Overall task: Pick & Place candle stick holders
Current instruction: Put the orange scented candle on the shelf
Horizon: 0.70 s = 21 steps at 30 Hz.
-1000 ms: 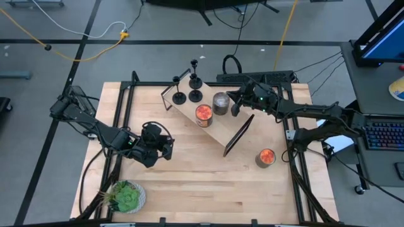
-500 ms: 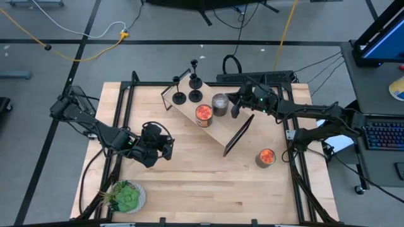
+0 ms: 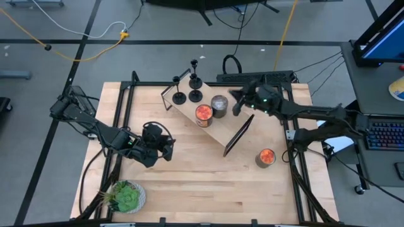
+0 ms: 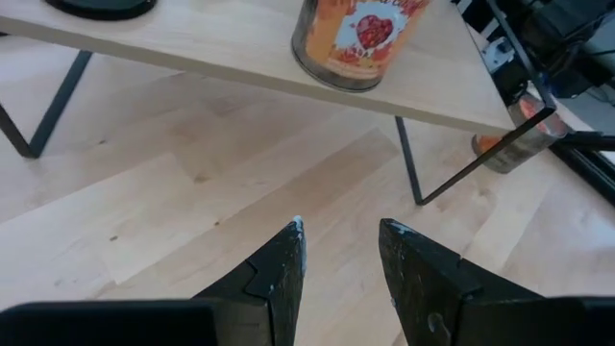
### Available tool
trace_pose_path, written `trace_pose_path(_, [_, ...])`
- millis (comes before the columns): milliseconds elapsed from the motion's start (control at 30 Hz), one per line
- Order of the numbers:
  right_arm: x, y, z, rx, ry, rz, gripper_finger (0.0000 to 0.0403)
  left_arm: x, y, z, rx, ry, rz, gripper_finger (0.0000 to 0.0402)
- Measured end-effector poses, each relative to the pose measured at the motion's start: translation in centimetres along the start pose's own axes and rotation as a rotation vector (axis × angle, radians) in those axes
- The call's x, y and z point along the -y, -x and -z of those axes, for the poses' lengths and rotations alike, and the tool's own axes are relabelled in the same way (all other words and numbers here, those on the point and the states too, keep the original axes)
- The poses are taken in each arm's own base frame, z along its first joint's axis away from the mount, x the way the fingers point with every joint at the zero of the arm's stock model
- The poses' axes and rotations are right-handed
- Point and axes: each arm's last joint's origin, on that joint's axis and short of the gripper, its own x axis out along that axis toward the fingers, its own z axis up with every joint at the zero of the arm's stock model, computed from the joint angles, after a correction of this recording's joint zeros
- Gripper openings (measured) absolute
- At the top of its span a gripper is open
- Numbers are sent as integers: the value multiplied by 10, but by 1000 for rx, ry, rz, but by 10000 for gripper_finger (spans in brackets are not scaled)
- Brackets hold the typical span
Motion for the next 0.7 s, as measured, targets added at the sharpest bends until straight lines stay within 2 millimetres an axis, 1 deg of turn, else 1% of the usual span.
trace_pose_path(67, [2,13,-12,60,24,31,0,-1,0,1,-4,-8,-8,145])
trace_pose_path(133, [3,28,-22,100,23,20,0,-1,-1,2,-2,-4,-3,145])
trace_pose_path(267, [0,60,-29,79,35,-11,0,-8,-12,16,-3,11,17,145])
trace_pose_path(400, [-3,89,-26,12,20,-55,0,-16,-26,32,-8,41,74,145])
trace_pose_path(500, [-4,107,-21,-50,-8,-94,0,-22,-35,36,11,40,107,145])
trace_pose_path(600, [-6,122,-13,-129,-50,-127,0,-29,-41,33,12,10,129,145])
trace_pose_path(700, [-8,135,-5,-208,-103,-157,0,-39,-43,22,17,-25,164,145])
